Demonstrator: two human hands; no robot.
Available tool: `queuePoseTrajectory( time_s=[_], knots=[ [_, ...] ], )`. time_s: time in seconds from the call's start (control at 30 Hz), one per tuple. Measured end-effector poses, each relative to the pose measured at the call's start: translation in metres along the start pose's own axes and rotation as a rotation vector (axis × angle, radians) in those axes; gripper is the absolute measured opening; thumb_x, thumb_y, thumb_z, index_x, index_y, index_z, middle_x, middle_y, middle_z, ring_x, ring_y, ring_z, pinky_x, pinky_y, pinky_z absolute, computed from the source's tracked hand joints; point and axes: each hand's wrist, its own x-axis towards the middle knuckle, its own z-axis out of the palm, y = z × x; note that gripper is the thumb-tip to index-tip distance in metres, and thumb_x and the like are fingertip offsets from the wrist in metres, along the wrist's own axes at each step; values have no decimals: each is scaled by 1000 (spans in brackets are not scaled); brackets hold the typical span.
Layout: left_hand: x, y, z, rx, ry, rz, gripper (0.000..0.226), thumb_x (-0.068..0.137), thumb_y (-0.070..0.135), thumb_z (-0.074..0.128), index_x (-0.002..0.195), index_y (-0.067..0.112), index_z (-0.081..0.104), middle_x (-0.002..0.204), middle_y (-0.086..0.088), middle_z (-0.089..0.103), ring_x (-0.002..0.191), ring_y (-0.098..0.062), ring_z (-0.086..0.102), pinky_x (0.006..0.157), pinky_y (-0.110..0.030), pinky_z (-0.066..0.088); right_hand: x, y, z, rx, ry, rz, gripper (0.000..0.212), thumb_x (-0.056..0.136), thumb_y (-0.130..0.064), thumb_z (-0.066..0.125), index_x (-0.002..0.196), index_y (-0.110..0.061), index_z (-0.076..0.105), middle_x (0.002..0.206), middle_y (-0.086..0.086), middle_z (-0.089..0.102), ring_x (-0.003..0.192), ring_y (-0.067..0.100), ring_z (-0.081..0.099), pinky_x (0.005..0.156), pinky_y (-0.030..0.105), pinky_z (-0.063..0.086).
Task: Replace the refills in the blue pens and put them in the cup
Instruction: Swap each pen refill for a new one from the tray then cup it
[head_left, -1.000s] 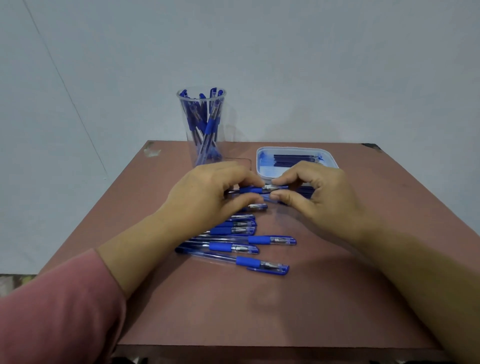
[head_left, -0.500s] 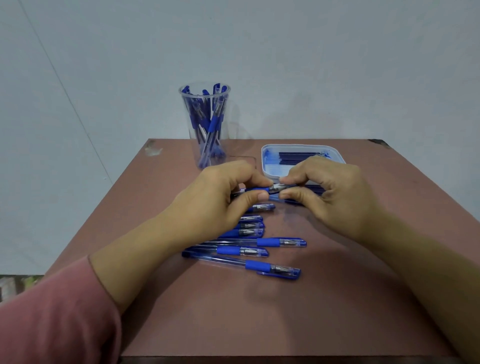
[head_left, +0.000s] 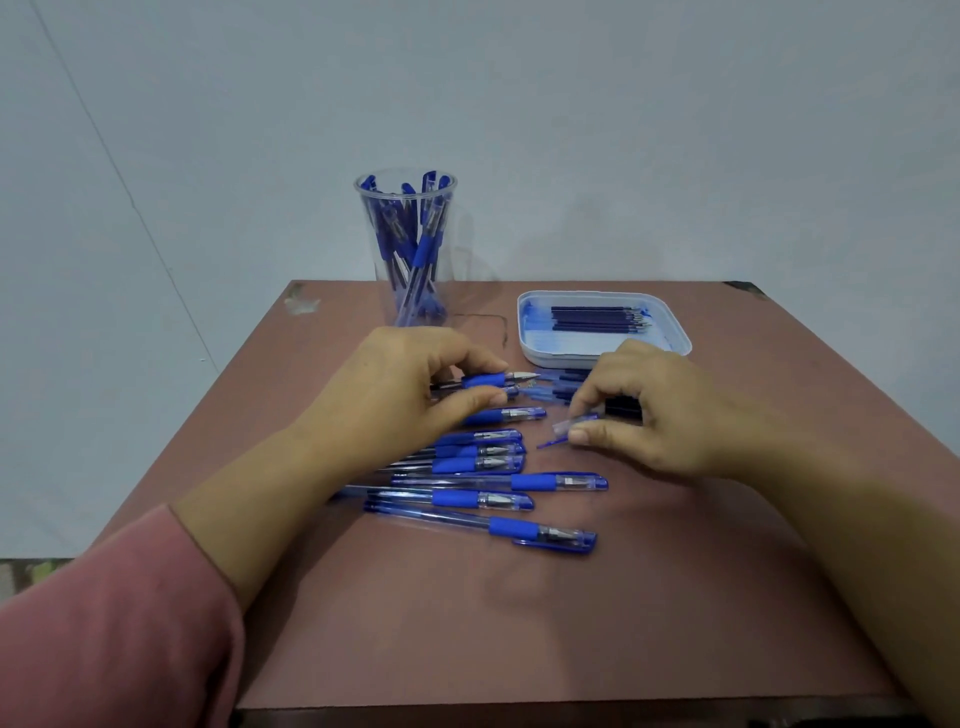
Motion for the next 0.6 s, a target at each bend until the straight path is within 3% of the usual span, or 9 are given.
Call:
queuePoseTrajectory(
  time_s=[0.1, 0.2, 0.37, 0.6],
  knots=[
    [-2, -2, -1, 27, -16, 51, 23, 85, 24, 74, 108, 29, 72, 85, 28, 61, 76, 7, 58, 66, -7, 43, -1, -1, 0, -11, -92, 29, 43, 70, -73, 48, 86, -39, 69, 80, -15, 59, 90, 2, 47, 76, 28, 45],
    [-2, -4, 0, 13, -20, 97, 28, 88, 25, 71, 116, 30, 69, 94, 27, 63, 86, 6, 61, 76, -19, 52, -1, -4, 0, -3, -108, 16, 44, 72, -73, 53, 91, -38, 72, 83, -17, 59, 91, 1, 48, 78, 28, 46],
    [-1, -9, 3, -4, -33, 129, 31, 90, 38, 66, 120, 32, 68, 91, 15, 68, 82, -2, 64, 71, -29, 54, 2, -18, 4, 112, 241, -26, 34, 81, -56, 55, 95, -29, 69, 82, -13, 61, 82, 7, 57, 72, 22, 46],
    [-2, -6, 5, -32, -12, 131, 29, 88, 30, 69, 117, 31, 68, 91, 22, 66, 83, 3, 63, 73, -19, 52, 11, -30, 16, 169, 311, -53, 11, 90, -32, 62, 89, -26, 71, 79, -16, 64, 78, 4, 60, 68, 11, 42]
  ],
)
